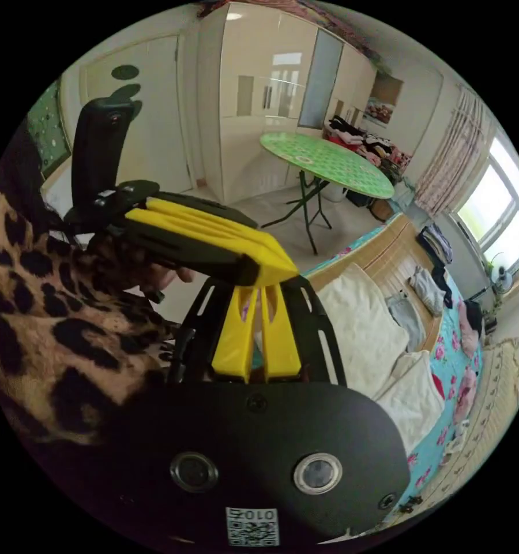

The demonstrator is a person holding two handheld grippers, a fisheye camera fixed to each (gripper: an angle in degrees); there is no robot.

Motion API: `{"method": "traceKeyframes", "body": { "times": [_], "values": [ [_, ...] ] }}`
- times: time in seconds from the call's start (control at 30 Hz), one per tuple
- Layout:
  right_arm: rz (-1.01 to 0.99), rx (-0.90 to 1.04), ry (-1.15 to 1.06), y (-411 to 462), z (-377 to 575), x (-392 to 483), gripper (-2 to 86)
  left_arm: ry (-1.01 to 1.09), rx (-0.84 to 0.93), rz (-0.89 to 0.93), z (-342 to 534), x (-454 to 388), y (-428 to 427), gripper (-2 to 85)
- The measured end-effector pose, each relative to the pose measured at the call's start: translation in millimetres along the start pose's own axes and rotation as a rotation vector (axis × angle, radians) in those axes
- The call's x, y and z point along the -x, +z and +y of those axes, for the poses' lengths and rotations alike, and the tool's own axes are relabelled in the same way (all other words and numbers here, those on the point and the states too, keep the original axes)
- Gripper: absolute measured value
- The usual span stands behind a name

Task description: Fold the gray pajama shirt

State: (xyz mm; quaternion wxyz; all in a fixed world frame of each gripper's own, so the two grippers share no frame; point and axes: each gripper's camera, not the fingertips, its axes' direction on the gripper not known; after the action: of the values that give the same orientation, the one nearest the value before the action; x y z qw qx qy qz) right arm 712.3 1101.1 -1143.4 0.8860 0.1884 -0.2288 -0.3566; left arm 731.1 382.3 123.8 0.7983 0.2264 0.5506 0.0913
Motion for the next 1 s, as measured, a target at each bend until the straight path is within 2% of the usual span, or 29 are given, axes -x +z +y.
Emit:
{"method": "traceKeyframes", "body": {
  "times": [0.03, 0.1, 0.23, 0.4, 0.5, 0.6, 0.73, 0.9, 1.0],
  "values": [
    [-0.083, -0.027, -0.015, 3, -18, 8, 1.4, 0.013, -0.035, 0.027, 5, 4, -8, -0.2],
    [-0.139, -0.052, 0.030, 6, -40, 7, 1.0, 0.008, -0.031, 0.054, 9, 9, -13, -0.2],
    [-0.257, -0.086, -0.018, 17, -84, 6, 0.4, 0.025, -0.026, 0.168, 9, 2, -16, -0.1],
    [-0.425, -0.250, 0.014, 12, -120, -7, 1.0, 0.097, 0.028, 0.155, -12, -12, -27, -0.2],
    [-0.494, -0.319, 0.069, 12, -136, -19, 1.5, 0.065, -0.051, 0.234, -22, -8, -31, -0.1],
    [-0.570, -0.297, 0.107, 30, -164, -27, 1.8, 0.054, 0.018, 0.238, -30, 1, -26, 0.0],
    [-0.656, -0.310, 0.182, 62, -210, -34, 1.7, 0.036, -0.020, 0.229, -32, 33, -39, 0.4],
    [-0.665, -0.298, 0.236, 110, -282, -27, 2.1, 0.131, -0.060, 0.259, -34, 81, -64, 2.3],
    [-0.711, -0.264, 0.323, 159, -343, -15, 2.3, 0.158, -0.083, 0.299, -30, 141, -92, 2.1]
  ]
}}
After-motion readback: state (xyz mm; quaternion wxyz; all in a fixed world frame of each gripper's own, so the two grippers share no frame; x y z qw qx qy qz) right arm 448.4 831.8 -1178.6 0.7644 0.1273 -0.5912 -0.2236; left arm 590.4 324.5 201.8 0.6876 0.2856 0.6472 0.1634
